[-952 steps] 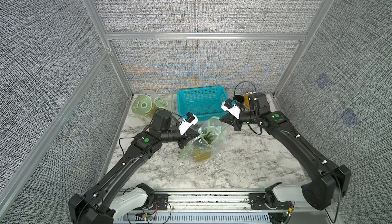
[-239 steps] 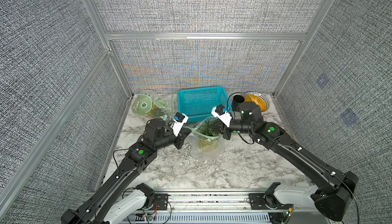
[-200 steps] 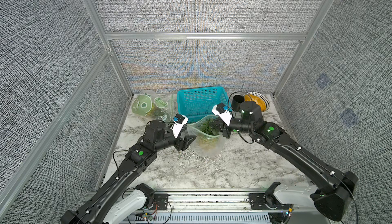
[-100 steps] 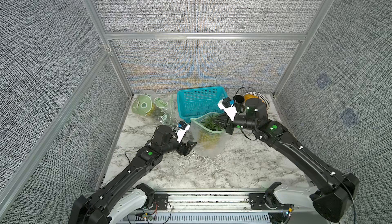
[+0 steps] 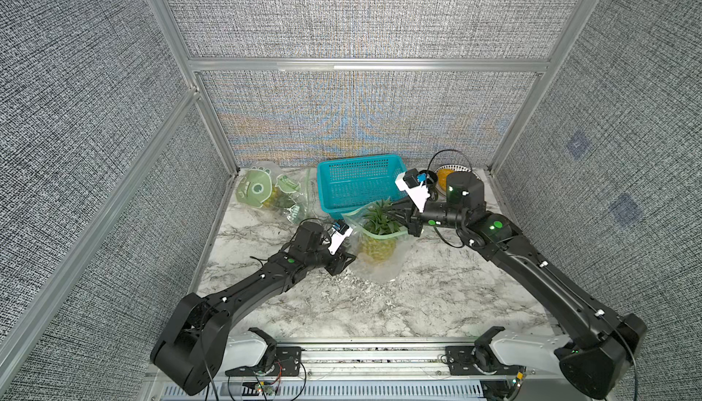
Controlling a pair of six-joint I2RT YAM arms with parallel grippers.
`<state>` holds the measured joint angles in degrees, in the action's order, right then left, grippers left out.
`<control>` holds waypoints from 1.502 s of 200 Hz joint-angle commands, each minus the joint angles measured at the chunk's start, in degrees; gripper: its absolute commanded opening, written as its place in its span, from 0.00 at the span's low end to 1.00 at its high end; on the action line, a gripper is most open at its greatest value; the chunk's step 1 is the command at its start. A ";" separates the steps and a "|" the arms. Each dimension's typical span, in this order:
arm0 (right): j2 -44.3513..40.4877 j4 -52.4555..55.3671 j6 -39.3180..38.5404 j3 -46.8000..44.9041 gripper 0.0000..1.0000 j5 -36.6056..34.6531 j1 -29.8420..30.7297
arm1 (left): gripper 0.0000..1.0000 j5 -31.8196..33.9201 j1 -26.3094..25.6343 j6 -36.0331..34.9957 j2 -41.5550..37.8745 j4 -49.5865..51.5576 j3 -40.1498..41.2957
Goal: Open the zip-top bag and take out the pineapple
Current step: Pick up the pineapple from the zipper food storage bag.
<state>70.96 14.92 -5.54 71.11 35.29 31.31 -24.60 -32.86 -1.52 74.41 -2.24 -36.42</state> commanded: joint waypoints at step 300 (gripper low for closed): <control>-3.21 -24.26 16.53 10.00 0.00 6.02 -8.38 | 0.00 3.83 -3.13 -5.45 -0.56 9.86 -4.96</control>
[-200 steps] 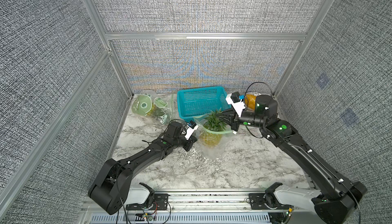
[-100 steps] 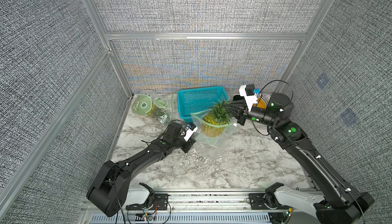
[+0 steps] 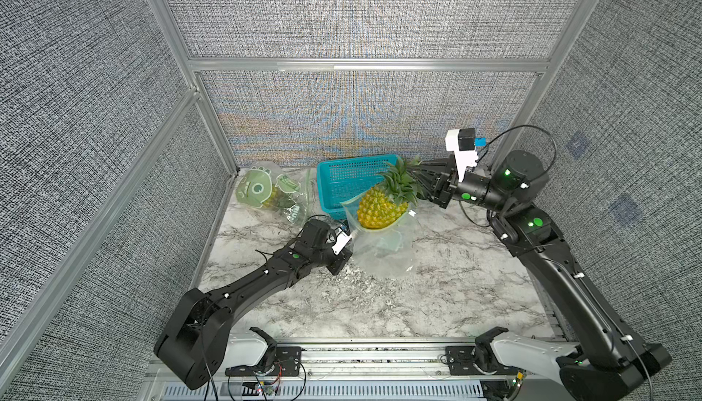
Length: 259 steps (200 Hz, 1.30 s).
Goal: Open the zip-top bag and take out the pineapple
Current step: Pick up the pineapple from the zipper food storage bag.
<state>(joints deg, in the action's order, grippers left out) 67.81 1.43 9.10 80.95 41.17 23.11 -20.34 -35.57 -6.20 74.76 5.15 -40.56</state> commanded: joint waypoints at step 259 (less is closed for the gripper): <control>-1.45 -14.52 5.51 3.03 0.00 0.99 -1.81 | 0.00 14.79 -5.82 0.18 5.99 18.13 -11.45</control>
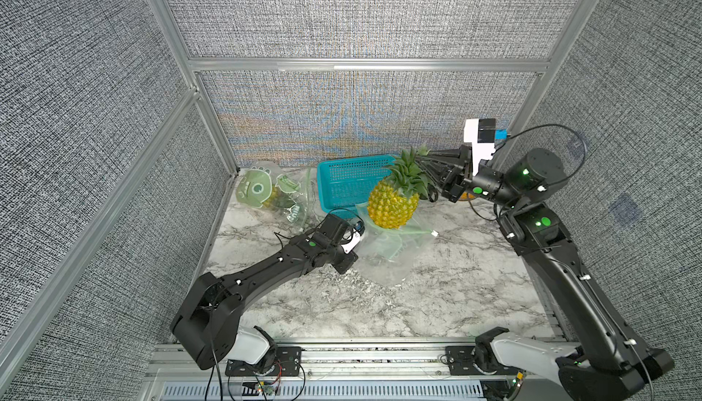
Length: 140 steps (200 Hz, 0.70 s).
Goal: Open the zip-top bag and take out the pineapple
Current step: Pick up the pineapple from the zipper food storage bag, then place the pineapple in the basket.
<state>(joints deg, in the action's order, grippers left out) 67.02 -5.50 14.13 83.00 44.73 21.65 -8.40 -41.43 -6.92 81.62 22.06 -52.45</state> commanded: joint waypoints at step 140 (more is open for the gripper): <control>5.75 -10.02 -3.07 4.58 0.00 -16.24 -3.53 | 0.00 10.44 0.04 5.07 -15.31 1.25 9.09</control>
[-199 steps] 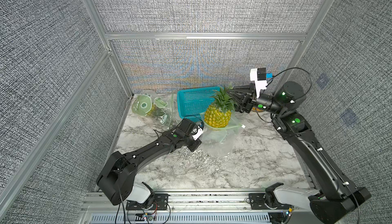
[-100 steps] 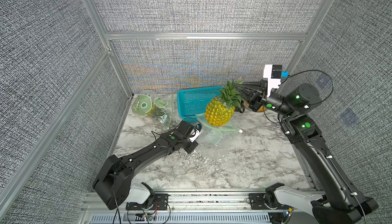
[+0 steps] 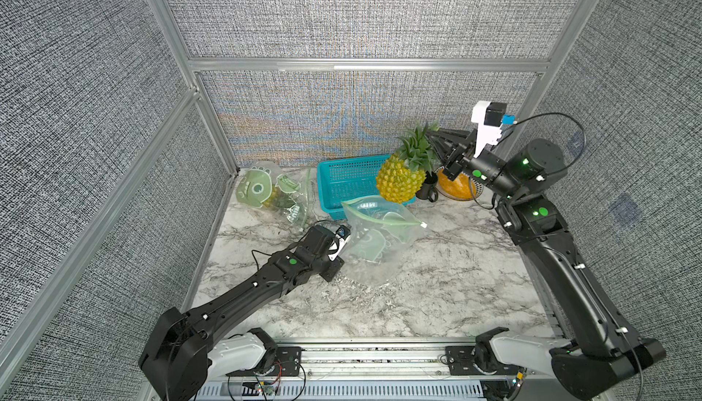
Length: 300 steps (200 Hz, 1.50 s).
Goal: Open the zip-top bag and take out the pineapple
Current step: Place the pineapple in the basket.
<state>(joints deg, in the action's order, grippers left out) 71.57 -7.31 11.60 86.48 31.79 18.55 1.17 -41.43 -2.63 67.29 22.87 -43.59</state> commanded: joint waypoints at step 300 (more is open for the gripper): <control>34.32 -12.02 -1.67 7.73 0.00 -10.87 -3.74 | 0.00 24.33 2.22 31.91 -21.44 -1.44 10.59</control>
<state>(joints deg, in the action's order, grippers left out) 104.60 -12.27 10.13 93.06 21.30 14.87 23.77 -39.29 27.24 46.78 21.93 -33.47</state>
